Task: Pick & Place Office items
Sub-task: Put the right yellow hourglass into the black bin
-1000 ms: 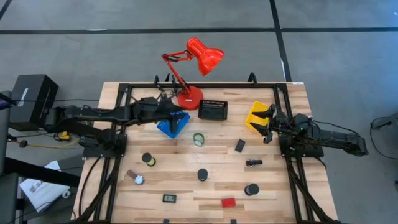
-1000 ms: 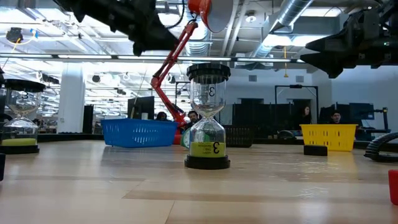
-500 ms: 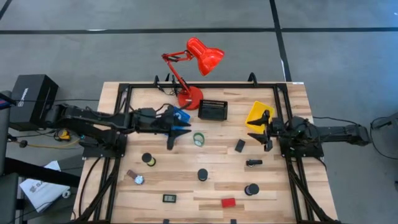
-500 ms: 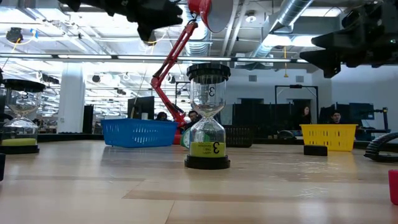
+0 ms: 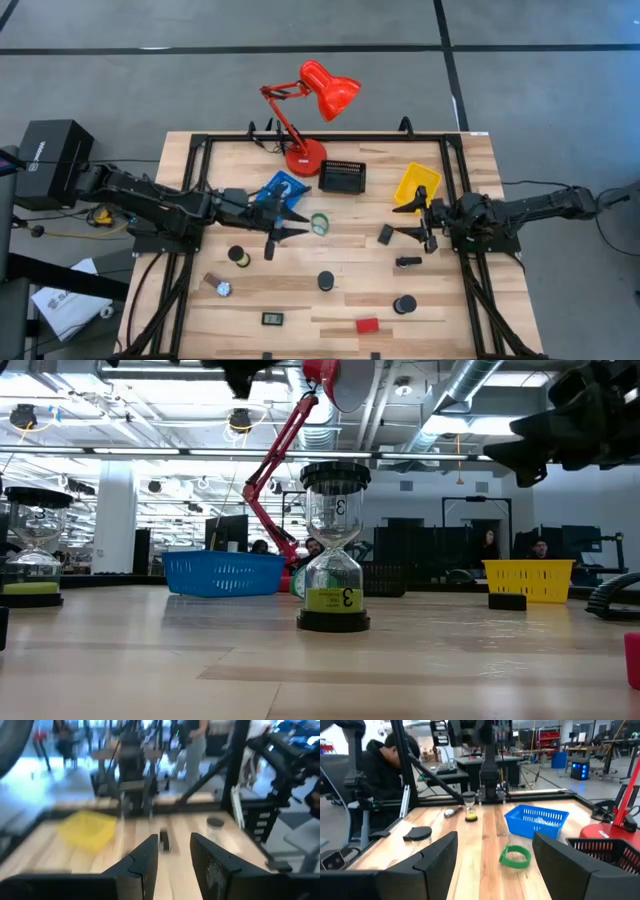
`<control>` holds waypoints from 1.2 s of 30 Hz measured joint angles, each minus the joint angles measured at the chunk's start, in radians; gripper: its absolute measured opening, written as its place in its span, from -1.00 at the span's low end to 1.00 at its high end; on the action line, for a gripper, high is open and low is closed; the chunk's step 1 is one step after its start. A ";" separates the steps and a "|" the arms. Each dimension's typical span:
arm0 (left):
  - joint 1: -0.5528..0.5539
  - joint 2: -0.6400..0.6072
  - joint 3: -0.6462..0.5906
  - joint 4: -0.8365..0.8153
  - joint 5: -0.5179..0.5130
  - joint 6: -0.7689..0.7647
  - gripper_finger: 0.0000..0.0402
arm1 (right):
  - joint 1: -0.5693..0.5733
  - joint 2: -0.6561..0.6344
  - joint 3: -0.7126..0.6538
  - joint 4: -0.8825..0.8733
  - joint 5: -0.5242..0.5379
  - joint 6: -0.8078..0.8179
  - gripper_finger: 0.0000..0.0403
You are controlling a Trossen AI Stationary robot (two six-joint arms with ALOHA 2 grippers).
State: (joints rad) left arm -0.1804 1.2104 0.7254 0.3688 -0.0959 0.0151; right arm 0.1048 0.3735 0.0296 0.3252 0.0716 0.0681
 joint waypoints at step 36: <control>-0.129 0.621 0.141 0.344 0.165 0.003 0.29 | -0.001 0.047 0.000 0.012 0.006 -0.008 0.24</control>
State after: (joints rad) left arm -0.3092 1.8311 0.8660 0.7129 0.0688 0.0181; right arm 0.1036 0.4206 0.0296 0.3370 0.0780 0.0604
